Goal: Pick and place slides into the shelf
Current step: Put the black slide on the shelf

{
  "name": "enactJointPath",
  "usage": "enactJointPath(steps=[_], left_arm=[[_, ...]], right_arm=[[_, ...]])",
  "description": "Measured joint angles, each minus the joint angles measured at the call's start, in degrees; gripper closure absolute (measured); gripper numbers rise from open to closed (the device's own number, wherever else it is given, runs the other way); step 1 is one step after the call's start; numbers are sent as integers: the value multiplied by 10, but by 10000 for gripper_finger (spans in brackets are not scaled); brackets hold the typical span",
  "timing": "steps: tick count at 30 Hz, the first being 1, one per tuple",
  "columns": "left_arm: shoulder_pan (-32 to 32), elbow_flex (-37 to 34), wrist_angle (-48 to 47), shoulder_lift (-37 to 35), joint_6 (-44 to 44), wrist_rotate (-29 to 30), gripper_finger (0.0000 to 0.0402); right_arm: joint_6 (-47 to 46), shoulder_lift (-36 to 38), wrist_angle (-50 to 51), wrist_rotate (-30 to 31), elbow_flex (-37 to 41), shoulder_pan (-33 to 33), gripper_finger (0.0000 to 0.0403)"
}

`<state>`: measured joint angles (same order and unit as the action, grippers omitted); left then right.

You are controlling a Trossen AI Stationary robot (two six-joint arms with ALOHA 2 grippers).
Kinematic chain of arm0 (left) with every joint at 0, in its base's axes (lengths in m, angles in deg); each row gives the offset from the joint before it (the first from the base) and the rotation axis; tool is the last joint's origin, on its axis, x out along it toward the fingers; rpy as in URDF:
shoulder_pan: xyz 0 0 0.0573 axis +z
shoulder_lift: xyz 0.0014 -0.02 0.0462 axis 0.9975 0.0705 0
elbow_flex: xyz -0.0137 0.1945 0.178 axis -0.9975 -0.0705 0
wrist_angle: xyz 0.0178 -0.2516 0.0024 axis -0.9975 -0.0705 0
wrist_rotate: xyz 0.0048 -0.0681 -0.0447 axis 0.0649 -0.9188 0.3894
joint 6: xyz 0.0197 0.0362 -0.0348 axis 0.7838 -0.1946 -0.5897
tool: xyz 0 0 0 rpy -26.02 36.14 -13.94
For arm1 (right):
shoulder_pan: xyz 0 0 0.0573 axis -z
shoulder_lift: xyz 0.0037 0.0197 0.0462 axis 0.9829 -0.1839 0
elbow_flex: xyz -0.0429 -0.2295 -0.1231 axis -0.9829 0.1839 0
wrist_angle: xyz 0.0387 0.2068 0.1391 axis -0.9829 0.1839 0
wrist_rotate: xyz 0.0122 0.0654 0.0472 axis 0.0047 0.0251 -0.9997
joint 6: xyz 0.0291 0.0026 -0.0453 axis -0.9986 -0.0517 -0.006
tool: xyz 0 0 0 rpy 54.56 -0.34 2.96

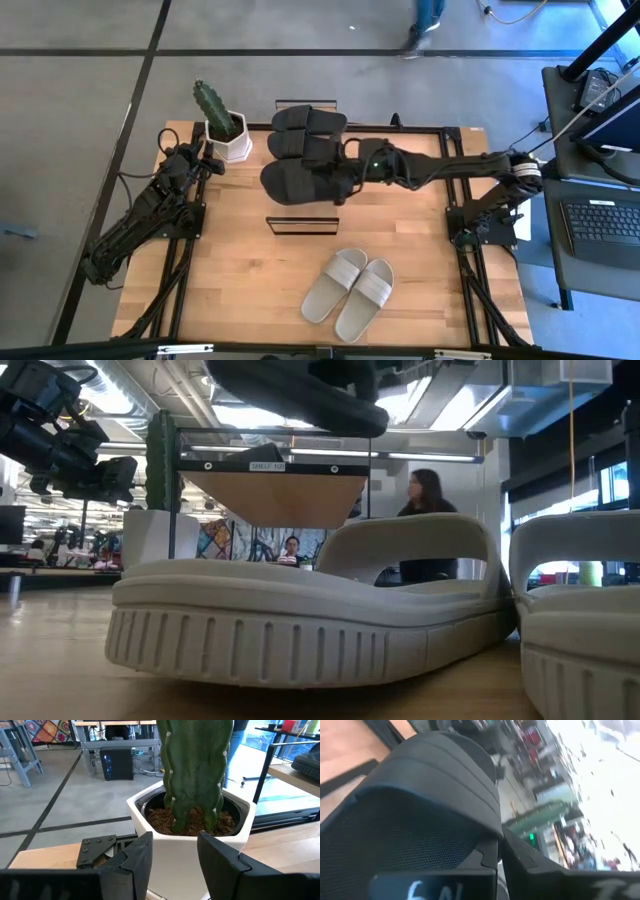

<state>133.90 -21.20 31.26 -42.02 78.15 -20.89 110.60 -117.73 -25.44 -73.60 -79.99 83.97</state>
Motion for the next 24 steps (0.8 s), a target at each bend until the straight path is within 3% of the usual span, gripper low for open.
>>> enactJointPath(steps=[4, 7, 12, 24], left_arm=[[0, 0, 0, 0, 0, 0, 254], [0, 0, 0, 0, 0, 0, 254], [0, 0, 0, 0, 0, 0, 254], [0, 0, 0, 0, 1, 0, 254]], right_arm=[[-43, -24, 18, 72, -30, -16, 392], [-66, -42, 87, 109, -66, -31, 392], [-113, -65, 169, 112, -115, -51, 392], [-132, -100, 158, 111, -118, -63, 392]])
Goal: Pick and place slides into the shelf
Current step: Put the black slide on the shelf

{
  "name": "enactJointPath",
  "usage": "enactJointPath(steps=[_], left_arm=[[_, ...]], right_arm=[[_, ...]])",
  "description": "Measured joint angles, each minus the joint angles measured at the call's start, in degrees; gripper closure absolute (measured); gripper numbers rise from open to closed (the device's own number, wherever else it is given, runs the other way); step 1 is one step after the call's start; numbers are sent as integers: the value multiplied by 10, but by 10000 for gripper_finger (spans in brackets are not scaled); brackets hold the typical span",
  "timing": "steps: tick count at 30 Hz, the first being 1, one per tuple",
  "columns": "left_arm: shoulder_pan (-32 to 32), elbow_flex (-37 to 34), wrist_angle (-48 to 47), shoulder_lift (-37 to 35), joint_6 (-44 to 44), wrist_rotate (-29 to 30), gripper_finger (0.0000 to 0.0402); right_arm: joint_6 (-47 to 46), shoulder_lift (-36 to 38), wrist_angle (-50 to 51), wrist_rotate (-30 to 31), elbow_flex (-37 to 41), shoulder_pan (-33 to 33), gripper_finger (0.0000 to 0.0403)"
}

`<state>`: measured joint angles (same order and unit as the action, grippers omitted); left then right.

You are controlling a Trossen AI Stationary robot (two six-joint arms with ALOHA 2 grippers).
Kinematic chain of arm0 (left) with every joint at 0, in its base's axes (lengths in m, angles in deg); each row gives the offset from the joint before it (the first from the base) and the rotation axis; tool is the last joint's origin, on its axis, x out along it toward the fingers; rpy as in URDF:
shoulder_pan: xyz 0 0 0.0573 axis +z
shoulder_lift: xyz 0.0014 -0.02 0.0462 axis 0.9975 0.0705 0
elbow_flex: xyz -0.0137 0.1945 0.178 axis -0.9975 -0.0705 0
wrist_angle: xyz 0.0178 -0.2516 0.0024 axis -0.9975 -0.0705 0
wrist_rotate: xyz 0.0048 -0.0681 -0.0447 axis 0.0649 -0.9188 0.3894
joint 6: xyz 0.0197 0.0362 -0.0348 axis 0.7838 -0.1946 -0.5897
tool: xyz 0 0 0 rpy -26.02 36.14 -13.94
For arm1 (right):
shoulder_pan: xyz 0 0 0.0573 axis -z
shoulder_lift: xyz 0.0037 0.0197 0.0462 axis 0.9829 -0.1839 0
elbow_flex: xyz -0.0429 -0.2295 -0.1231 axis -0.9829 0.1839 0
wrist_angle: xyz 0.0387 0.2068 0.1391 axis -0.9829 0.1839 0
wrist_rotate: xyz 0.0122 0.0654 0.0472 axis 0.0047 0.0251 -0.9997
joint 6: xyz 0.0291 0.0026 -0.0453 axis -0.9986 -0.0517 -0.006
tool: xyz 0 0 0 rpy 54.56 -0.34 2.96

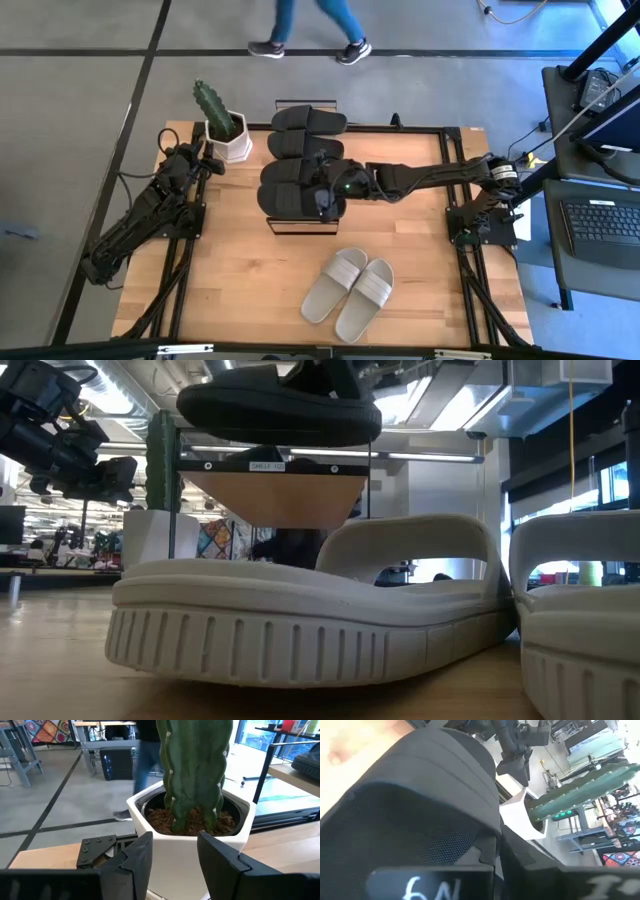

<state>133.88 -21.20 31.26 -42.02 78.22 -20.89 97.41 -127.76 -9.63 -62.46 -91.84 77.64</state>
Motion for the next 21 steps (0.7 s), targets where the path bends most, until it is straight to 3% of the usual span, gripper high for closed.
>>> enactJointPath(steps=[21], left_arm=[[0, 0, 0, 0, 1, 0, 254]], right_arm=[[5, -26, -10, 0, -2, 2, 392]])
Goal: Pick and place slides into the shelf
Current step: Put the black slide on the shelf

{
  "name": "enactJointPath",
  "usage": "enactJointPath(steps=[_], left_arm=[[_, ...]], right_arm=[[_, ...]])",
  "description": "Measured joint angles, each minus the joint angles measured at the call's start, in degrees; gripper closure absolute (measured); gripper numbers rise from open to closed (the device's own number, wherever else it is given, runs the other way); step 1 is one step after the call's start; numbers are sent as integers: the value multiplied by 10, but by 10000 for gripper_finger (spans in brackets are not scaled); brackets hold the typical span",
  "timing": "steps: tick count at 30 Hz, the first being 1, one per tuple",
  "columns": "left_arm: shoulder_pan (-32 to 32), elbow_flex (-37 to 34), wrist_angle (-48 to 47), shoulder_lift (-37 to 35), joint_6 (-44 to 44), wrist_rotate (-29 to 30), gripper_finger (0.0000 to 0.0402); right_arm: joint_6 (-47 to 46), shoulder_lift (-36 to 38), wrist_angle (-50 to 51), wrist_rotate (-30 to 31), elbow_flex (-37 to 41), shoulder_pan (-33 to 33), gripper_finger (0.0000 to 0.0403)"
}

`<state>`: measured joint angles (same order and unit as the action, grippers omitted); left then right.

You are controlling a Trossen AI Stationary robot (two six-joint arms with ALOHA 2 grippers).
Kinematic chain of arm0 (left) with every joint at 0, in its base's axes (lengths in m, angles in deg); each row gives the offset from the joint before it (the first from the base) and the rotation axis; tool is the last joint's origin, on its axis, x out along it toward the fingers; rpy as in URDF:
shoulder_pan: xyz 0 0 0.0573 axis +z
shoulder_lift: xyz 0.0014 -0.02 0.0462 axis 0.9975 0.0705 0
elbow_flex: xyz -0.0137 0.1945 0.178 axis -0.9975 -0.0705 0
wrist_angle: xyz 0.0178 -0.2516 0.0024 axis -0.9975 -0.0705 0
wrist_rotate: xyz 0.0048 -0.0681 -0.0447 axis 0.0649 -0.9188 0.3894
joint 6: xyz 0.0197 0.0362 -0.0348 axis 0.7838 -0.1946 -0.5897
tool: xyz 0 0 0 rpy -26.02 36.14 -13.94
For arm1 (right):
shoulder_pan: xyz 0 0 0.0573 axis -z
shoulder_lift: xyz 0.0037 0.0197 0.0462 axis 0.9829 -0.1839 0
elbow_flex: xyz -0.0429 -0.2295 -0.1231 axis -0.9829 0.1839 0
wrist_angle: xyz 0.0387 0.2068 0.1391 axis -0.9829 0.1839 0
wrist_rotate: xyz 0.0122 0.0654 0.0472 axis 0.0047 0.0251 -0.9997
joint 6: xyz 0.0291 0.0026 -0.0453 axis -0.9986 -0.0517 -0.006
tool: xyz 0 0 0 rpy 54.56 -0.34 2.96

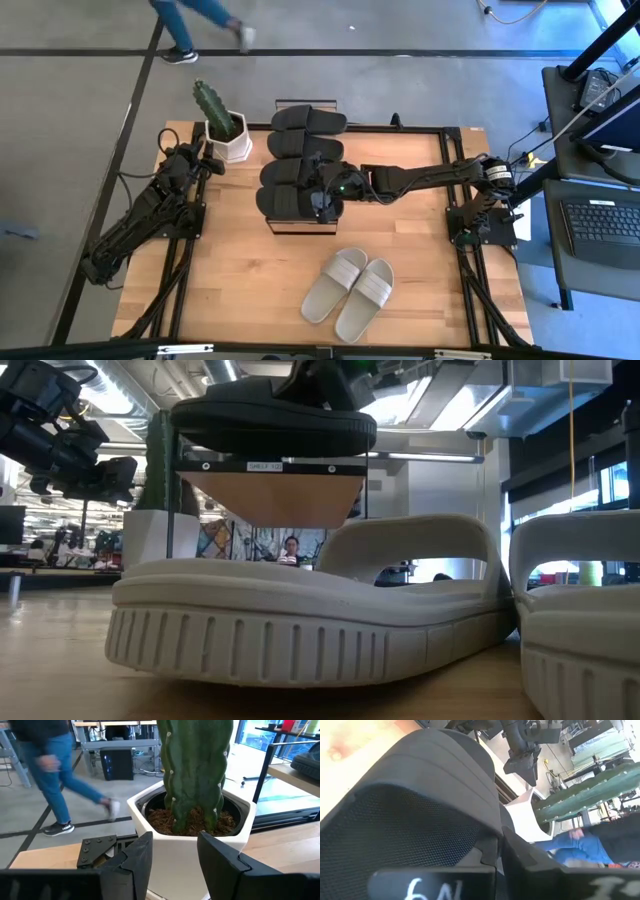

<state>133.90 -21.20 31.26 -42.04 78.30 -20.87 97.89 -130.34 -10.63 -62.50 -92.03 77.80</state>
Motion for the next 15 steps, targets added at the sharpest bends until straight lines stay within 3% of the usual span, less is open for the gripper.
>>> enactJointPath(steps=[15], left_arm=[[0, 0, 0, 0, 0, 0, 254]], right_arm=[[51, 0, -5, -1, 0, 0, 392]])
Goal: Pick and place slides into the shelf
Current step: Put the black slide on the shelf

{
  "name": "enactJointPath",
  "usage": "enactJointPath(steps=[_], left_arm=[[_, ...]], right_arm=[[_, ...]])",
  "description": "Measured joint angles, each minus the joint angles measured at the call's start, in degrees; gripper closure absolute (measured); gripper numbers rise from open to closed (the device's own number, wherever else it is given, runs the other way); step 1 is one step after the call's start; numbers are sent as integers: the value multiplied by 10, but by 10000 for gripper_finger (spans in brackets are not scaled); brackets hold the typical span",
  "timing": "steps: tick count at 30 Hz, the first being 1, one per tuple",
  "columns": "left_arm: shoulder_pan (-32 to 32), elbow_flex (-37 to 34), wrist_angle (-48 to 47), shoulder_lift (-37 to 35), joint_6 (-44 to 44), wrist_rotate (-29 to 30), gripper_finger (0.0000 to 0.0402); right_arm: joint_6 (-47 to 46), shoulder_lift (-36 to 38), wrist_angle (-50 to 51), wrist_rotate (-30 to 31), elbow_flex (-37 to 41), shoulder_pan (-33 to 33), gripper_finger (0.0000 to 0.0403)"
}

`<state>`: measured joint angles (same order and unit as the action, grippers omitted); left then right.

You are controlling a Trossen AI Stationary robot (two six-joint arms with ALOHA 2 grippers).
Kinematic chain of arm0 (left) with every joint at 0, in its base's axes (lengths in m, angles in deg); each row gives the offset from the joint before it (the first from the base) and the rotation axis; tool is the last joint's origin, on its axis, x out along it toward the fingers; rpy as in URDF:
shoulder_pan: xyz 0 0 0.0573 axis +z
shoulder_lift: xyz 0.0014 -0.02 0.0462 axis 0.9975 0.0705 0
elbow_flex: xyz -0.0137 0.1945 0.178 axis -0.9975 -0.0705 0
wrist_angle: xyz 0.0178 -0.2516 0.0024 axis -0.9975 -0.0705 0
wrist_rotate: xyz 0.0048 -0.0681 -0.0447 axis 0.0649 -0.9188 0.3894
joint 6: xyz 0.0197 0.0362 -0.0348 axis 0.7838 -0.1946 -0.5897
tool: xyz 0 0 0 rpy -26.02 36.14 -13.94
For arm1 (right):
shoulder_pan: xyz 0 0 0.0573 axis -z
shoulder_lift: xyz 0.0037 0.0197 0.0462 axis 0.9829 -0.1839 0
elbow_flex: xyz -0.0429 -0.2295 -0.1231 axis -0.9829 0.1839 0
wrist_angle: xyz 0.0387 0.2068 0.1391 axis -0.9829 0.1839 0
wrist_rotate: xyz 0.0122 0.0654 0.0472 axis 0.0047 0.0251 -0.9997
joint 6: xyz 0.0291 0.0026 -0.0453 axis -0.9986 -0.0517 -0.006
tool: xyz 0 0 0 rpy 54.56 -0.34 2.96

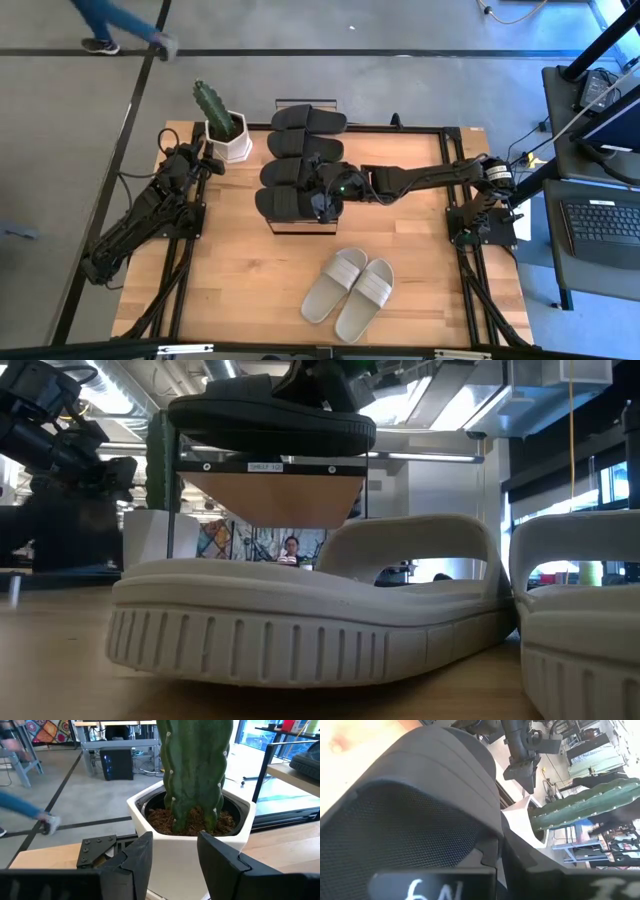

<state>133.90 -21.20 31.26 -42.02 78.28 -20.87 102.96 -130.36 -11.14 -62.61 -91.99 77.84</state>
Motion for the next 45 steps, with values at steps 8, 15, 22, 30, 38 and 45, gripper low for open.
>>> enactJointPath(steps=[8, 15, 22, 30, 38, 45], left_arm=[[0, 0, 0, 0, 0, 0, 254], [0, 0, 0, 0, 0, 0, 254], [0, 0, 0, 0, 0, 0, 254], [0, 0, 0, 0, 0, 0, 254], [0, 0, 0, 0, 0, 0, 254], [0, 0, 0, 0, 0, 0, 254]], right_arm=[[-6, 0, 0, -1, 1, 5, 392], [1, 0, -6, 0, 2, 5, 392], [1, -1, -8, 1, 2, 5, 392], [-1, 0, 29, 6, -18, 6, 392], [-16, 0, 36, 5, -31, 7, 392], [-46, 1, 58, -18, -30, 6, 392]])
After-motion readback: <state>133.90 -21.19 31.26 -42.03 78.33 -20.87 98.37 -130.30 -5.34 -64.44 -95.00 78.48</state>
